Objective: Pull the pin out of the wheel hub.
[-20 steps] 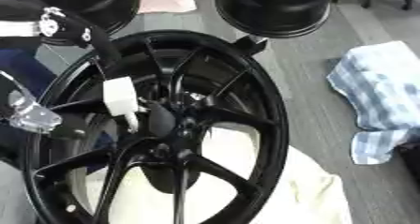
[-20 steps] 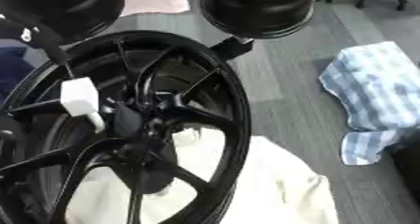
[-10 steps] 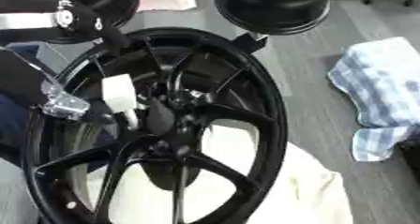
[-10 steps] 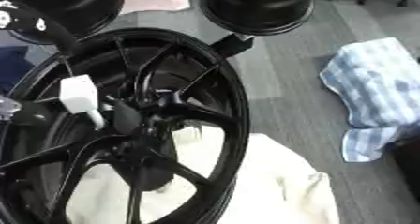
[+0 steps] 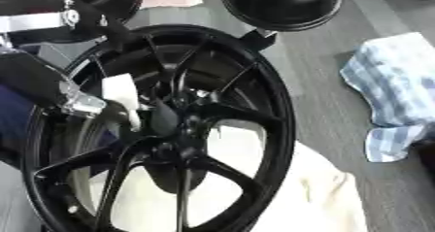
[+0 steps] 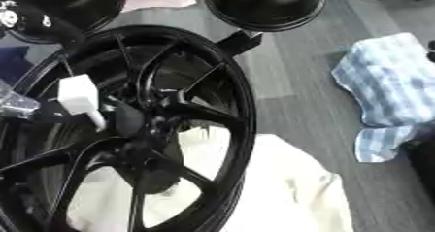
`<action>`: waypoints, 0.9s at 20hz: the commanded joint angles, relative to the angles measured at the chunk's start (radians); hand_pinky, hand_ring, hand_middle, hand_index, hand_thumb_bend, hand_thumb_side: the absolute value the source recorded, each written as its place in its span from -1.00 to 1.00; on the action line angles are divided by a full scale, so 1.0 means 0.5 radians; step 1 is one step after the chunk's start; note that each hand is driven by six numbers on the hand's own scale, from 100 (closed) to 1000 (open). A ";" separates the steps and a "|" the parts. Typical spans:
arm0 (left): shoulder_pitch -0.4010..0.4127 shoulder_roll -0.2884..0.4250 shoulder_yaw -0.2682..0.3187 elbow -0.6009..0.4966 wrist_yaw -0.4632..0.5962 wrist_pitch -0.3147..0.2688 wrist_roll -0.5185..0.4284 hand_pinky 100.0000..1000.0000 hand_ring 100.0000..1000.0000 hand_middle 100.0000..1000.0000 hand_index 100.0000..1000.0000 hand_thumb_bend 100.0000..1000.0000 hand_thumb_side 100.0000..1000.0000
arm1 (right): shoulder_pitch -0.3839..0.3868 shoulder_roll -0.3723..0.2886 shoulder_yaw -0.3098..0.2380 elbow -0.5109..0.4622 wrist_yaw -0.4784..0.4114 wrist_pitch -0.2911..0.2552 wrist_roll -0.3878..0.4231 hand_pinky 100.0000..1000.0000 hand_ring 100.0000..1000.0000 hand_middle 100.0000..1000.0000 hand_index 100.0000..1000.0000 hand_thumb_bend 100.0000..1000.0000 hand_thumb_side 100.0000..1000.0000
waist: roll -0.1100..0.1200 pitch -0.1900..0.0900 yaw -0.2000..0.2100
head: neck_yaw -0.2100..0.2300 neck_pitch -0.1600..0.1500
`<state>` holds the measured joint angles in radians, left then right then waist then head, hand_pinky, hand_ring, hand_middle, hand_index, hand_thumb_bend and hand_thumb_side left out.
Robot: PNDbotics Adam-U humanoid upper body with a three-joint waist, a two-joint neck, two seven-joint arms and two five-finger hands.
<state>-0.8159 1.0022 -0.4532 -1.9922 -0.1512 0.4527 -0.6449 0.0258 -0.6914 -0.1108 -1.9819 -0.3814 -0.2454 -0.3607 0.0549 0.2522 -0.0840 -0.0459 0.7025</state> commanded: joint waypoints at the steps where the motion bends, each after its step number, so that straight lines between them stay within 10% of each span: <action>1: -0.008 0.020 -0.002 -0.016 -0.047 0.029 -0.017 0.86 0.96 0.49 0.77 0.35 -0.08 | -0.018 -0.041 -0.017 -0.036 -0.011 0.005 0.000 0.44 0.40 0.26 0.09 -0.72 -0.16 | -0.008 -0.027 -0.004 | 0.011 -0.003; 18: 0.055 0.004 0.017 -0.016 -0.189 0.133 -0.024 0.84 0.95 0.50 0.74 0.17 -0.20 | -0.026 0.000 -0.010 -0.036 0.014 0.018 0.009 0.44 0.40 0.26 0.08 -0.72 -0.14 | -0.013 0.041 -0.026 | 0.036 -0.066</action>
<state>-0.7804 0.9860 -0.4592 -1.9918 -0.2381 0.5007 -0.6503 0.0182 -0.6736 -0.1103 -1.9819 -0.3791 -0.2382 -0.3567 0.0533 0.2866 -0.0960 -0.0318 0.6827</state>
